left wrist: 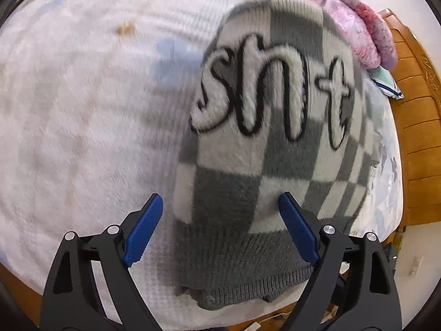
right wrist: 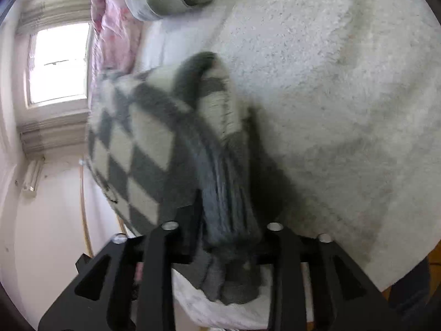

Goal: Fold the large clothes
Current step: 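Lift the hem and fold it toward the collar with both grippers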

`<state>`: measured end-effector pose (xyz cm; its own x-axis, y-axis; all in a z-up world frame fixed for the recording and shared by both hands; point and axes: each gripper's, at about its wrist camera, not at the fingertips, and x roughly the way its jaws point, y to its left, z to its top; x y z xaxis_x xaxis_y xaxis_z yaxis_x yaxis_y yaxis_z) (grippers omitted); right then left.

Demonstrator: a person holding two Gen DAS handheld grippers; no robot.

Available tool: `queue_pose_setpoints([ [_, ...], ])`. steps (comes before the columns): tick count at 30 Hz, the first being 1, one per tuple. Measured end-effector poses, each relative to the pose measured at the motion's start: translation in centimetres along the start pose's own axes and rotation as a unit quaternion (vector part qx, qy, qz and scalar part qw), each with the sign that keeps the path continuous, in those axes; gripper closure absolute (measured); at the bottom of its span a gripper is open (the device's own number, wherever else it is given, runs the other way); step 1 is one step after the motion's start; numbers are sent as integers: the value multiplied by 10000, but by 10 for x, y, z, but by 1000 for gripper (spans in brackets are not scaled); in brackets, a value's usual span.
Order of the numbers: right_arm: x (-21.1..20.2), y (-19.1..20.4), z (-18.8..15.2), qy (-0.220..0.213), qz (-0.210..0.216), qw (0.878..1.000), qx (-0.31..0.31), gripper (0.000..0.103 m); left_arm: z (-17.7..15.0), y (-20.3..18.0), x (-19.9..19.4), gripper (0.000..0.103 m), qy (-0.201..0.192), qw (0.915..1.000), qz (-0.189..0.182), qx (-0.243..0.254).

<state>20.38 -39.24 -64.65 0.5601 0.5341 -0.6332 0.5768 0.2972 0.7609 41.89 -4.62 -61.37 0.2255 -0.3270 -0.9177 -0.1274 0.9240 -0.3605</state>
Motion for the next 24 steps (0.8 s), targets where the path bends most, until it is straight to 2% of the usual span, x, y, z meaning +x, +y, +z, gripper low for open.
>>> queue_pose_setpoints([
  [2, -10, 10, 4, -3, -233, 9991, -353, 60, -2, 7, 1, 15, -24, 9998, -102, -168],
  [4, -6, 23, 18, -3, -378, 9981, -487, 43, -9, 13, 3, 14, 16, 9989, -313, -362],
  [6, -11, 23, 29, 9, -611, 9959, -661, 36, -16, 24, 6, 14, 128, 9975, -513, -461],
  [8, -1, 15, 34, 219, -604, 9956, -688, 35, -26, 31, 10, 14, 209, 9967, -613, -484],
  [11, 22, -1, 39, 669, -298, 9953, -629, 31, -35, 39, 15, 13, 335, 9948, -739, -617],
  [14, 37, -3, 47, 840, -162, 9936, -735, 18, -41, 35, 23, 13, 390, 9943, -760, -639],
  [16, 45, -6, 52, 944, 120, 9935, -624, 9, -38, 36, 28, 10, 371, 9940, -744, -708],
  [20, 50, -7, 61, 1015, 532, 9924, -455, 9, -31, 29, 36, 10, 411, 9940, -776, -650],
  [24, 73, 10, 71, 1131, 526, 9904, -598, 9, -30, 27, 36, 10, 372, 9941, -862, -549],
])
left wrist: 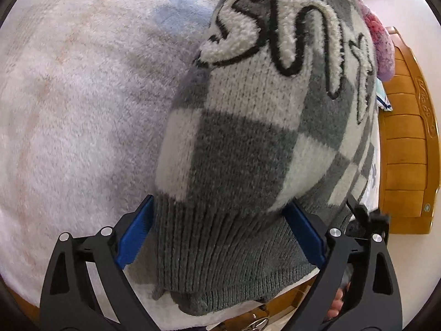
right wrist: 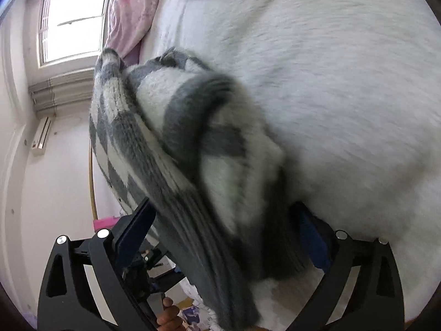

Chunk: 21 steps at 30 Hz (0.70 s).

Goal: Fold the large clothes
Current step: 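Lift the hem and fold it toward the collar with both grippers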

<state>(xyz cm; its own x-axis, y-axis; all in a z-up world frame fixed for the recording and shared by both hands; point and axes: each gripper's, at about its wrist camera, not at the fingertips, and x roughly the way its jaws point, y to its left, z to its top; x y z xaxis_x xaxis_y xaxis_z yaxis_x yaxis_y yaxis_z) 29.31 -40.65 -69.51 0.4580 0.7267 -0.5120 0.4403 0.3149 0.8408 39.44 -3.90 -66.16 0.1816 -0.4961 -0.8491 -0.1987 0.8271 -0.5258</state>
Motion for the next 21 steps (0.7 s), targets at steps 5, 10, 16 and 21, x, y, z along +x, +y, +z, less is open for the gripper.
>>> queue_pose_setpoints([
  [5, 3, 3, 4, -90, -97, 9999, -102, 10, 23, -2, 8, 9, 178, 9994, -277, -122],
  [10, -22, 15, 1, -700, -602, 9950, -388, 12, 40, -1, 21, 6, 421, 9985, -360, 45],
  [16, 14, 13, 13, -115, 180, 9998, -23, 9, 55, -5, 35, 4, 544, 9974, -475, 34],
  [21, 49, 24, 16, 114, 379, 9992, 60, 15, 52, -8, 45, 14, 604, 9971, -454, -3],
])
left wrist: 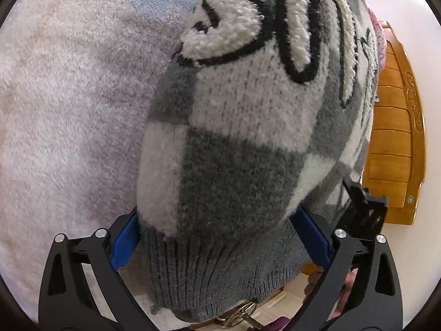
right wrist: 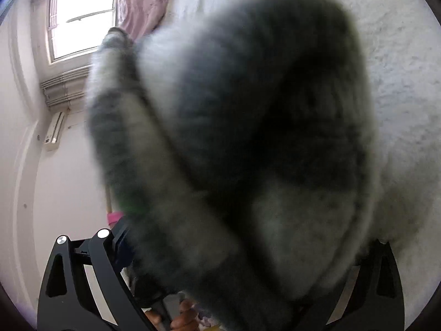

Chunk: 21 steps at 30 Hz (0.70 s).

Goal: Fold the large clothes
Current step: 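Lift the hem and fold it toward the collar with both grippers, then lower the folded bundle onto the bed with both grippers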

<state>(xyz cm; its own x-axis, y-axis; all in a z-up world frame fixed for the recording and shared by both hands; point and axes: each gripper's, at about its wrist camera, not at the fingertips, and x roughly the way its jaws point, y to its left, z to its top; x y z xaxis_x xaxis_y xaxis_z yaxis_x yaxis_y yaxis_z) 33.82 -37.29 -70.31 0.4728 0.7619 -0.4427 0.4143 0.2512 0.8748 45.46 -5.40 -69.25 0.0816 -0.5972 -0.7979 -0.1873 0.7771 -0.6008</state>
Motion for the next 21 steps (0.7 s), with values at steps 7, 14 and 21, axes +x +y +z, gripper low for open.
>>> queue_pose_setpoints([
  [7, -24, 55, -22, -463, -322, 9976, -409, 54, 7, -31, -44, 58, -104, 9993, -70, 350],
  [14, -59, 173, -37, -840, -476, 9865, -1323, 57, 12, -108, -126, 65, -703, 9902, -234, 1184],
  [21, -110, 250, -27, -878, -323, 9758, -1975, 57, 5, -188, -177, 68, -1164, 9797, -598, 1520],
])
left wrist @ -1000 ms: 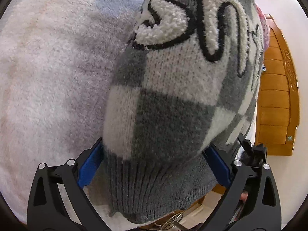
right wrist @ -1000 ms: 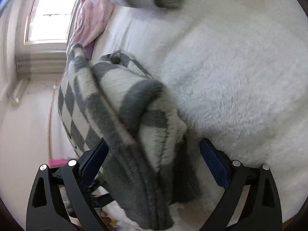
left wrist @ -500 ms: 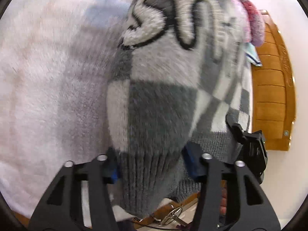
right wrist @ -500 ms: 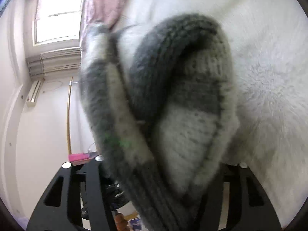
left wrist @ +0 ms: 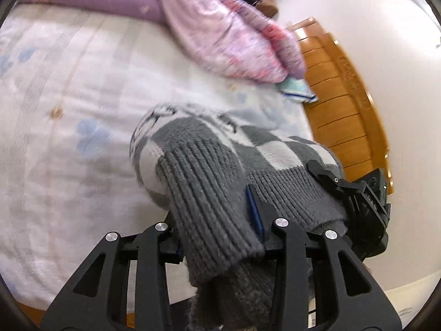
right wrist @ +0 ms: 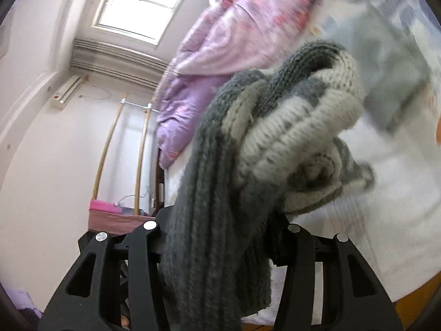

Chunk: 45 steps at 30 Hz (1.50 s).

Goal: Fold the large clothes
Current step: 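Lower the folded bundle onto the bed with both grippers, then open both grippers and pull them back from the folded cardigan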

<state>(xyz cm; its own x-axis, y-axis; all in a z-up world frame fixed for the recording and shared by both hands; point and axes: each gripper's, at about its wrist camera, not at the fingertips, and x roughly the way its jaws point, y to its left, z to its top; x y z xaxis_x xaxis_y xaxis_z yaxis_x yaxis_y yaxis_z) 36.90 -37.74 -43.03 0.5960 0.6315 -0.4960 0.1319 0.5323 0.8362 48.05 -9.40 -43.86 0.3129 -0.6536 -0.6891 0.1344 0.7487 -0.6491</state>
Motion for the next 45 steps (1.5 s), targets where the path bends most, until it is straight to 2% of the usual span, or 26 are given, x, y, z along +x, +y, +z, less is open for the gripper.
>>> queue_pose_setpoints([
  [3, -18, 13, 33, -29, 251, 9991, -329, 57, 9, -30, -10, 68, -300, 9994, -79, 121],
  [5, -33, 13, 62, -82, 498, 9973, -538, 57, 24, -62, -6, 68, -652, 9973, -68, 336],
  [8, -53, 4, 125, -234, 931, 9922, -791, 57, 46, -116, 18, 68, -1194, 9902, -30, 728],
  [12, -87, -33, 195, -427, 1178, 9861, -1091, 57, 69, -171, 78, 69, -1707, 9817, -138, 838],
  [15, -98, -87, 235, -530, 1240, 9860, -985, 57, 65, -199, 140, 69, -1865, 9783, -40, 900],
  [17, -98, -138, 250, -367, 893, 9934, -626, 57, 53, -204, 197, 69, -1558, 9834, 279, 885],
  [19, -86, -195, 254, -22, 197, 9993, -323, 58, 35, -196, 256, 69, -1052, 9892, 658, 785],
  [21, -70, -240, 249, 361, -335, 9988, 20, 58, 15, -180, 306, 70, -491, 9908, 1059, 680],
  [22, -60, -265, 243, 604, -767, 9951, 133, 58, 5, -173, 326, 70, -288, 9896, 1229, 695],
  [24, -56, -292, 233, 732, -973, 9921, 308, 57, -5, -167, 342, 69, -85, 9906, 1243, 571],
  [25, -57, -301, 230, 709, -951, 9922, 388, 57, -8, -164, 342, 68, -64, 9907, 1229, 575],
  [27, -55, -308, 231, 736, -976, 9915, 441, 52, -13, -161, 343, 58, -57, 9887, 1316, 709],
  [28, -49, -310, 242, 781, -1080, 9901, 449, 47, -14, -157, 343, 55, 8, 9884, 1344, 705],
  [30, -45, -307, 249, 915, -1413, 9850, 390, 44, -16, -145, 345, 36, 81, 9884, 1445, 465],
  [32, -40, -307, 244, 1036, -1683, 9795, 399, 39, -18, -133, 344, 33, 194, 9883, 1488, 274],
  [33, -40, -309, 240, 1075, -1805, 9768, 413, 37, -26, -133, 342, 28, 222, 9879, 1513, 252],
  [34, -44, -316, 231, 1079, -1970, 9735, 435, 30, -29, -129, 341, 25, 256, 9866, 1600, 208],
  [36, -40, -324, 235, 1043, -2209, 9679, 599, 22, -33, -119, 341, 16, 301, 9853, 1675, 111],
  [40, -40, -342, 225, 947, -2300, 9638, 960, 21, -35, -114, 343, 14, 541, 9857, 1597, -36],
  [42, -43, -333, 224, 916, -2570, 9591, 753, 21, -36, -114, 338, 14, 549, 9867, 1531, 23],
  [45, -40, -310, 231, 875, -3091, 9457, 493, 19, -39, -111, 318, 14, 515, 9872, 1508, -35],
])
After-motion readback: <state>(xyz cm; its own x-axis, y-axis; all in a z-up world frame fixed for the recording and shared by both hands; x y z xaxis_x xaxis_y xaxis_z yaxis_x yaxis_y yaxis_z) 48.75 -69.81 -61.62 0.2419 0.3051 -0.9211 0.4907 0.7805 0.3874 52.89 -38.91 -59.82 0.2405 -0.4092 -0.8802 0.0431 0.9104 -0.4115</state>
